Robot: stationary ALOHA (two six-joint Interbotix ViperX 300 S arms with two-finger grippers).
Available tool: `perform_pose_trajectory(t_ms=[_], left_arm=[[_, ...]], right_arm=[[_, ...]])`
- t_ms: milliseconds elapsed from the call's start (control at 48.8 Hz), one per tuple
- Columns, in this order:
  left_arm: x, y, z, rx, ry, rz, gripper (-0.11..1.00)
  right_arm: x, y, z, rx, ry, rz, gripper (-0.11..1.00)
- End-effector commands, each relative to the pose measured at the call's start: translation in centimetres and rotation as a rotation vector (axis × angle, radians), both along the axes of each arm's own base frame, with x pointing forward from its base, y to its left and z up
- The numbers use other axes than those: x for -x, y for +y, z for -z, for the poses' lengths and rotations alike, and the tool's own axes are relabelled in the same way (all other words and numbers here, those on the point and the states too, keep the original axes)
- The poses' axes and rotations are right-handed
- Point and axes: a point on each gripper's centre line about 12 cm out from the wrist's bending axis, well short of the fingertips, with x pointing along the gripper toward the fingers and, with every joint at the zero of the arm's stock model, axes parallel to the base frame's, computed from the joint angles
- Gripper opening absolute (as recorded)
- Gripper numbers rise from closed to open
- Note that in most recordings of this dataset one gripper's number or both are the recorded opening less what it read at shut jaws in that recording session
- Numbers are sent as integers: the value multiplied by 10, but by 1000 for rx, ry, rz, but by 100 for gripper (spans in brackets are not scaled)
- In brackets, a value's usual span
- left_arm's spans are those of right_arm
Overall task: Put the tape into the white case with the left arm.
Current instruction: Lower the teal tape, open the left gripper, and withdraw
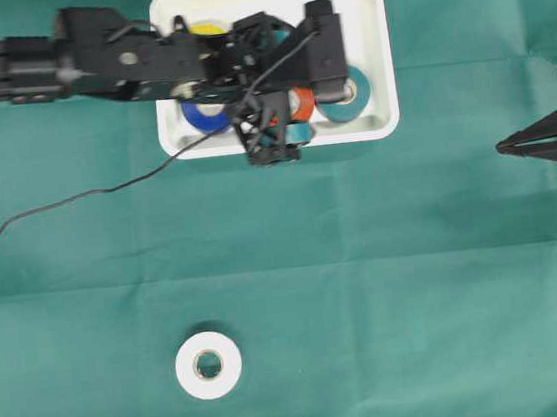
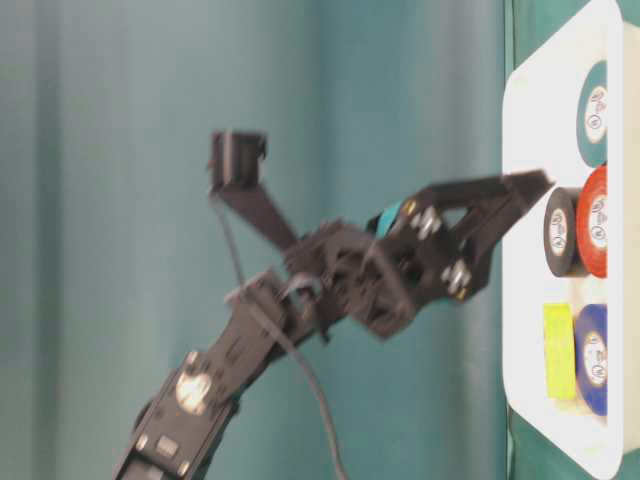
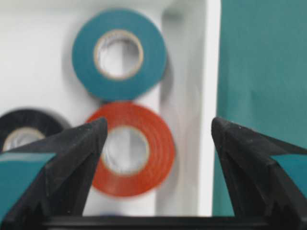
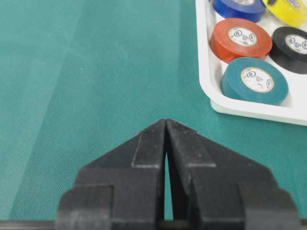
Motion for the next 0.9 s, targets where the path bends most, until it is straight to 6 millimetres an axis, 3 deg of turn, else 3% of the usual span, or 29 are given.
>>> perform_pose_trajectory(t_ms=[0, 430, 881], left_arm=[[14, -4, -29, -9, -65, -1, 86], [92, -18, -42, -20, -132, -2, 86], [163, -32, -34, -24, -175, 0, 86]], right_arm=[[-2, 0, -5, -3, -15, 2, -9], [-2, 0, -5, -3, -15, 2, -9], [-2, 0, -5, -2, -15, 1, -9]])
